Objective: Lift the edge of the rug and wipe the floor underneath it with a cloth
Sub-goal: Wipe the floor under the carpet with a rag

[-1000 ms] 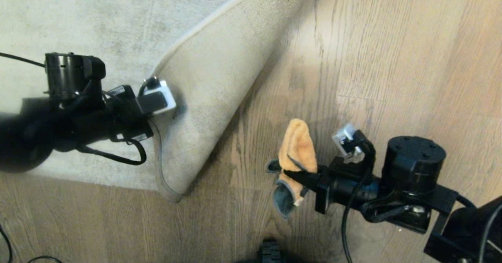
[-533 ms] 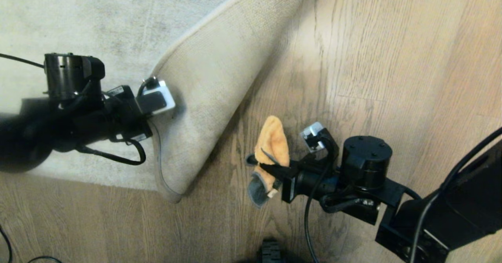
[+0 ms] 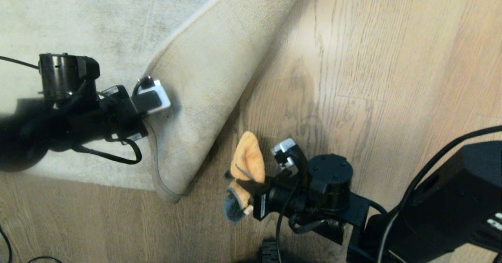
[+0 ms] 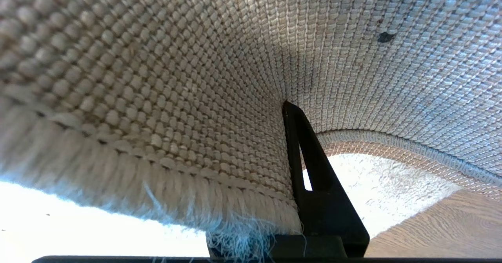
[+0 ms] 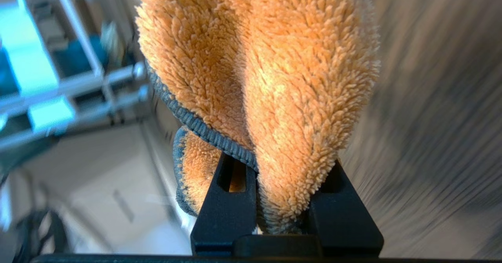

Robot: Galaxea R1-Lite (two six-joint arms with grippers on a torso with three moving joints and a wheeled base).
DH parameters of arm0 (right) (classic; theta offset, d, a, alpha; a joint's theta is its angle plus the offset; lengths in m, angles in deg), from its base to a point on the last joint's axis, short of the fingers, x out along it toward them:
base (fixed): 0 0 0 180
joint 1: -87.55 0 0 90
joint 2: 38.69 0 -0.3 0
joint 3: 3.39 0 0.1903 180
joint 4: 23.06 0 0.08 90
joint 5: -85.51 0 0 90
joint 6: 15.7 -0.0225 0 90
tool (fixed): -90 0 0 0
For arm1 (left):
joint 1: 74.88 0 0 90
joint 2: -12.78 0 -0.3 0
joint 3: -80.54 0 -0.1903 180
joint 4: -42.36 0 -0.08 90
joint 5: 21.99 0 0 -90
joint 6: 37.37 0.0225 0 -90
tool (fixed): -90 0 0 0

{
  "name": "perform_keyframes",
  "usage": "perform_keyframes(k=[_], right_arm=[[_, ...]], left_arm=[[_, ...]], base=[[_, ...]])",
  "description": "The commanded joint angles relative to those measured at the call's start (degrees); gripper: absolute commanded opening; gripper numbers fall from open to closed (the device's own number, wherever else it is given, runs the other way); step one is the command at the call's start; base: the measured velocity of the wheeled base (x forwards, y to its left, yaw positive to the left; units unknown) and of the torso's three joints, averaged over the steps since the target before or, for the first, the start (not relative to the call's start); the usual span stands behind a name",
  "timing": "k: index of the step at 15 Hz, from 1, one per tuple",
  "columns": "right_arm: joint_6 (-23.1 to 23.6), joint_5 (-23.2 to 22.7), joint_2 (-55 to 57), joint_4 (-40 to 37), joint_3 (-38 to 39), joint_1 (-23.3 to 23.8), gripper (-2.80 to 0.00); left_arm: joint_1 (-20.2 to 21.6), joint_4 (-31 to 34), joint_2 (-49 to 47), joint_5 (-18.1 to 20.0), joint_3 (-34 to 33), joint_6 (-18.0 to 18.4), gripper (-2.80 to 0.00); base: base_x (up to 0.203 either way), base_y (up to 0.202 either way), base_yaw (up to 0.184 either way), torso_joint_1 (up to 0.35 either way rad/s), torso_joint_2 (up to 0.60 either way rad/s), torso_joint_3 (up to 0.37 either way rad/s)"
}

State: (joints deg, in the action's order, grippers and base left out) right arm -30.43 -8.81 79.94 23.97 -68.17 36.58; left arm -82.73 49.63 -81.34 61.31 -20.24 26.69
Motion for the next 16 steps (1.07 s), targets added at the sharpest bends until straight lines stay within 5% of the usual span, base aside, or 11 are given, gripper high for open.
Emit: perform_keyframes(k=[1, 7, 16], right_arm=[[-0.19, 0.06, 1.13, 2.06, 3.53, -2.33, -2.80], [-0.34, 4.98, 12.18, 18.25, 6.90, -3.59, -2.80], [-0.42, 10.53, 16.19, 19.07, 9.91, 0.00, -2.80]], left_arm=[[0.12, -0.07, -0.10, -0.07, -0.21, 0.36, -2.80], [0.11, 0.01, -0.62, -0.25, -0.30, 0.36, -2.80], [0.03, -0.08, -0.97, -1.31, -0.70, 0.36, -2.80]], base=[[0.000, 0.000, 0.000, 0.000, 0.00, 0.000], [0.000, 0.000, 0.000, 0.000, 0.00, 0.000], [0.000, 0.000, 0.000, 0.000, 0.00, 0.000]])
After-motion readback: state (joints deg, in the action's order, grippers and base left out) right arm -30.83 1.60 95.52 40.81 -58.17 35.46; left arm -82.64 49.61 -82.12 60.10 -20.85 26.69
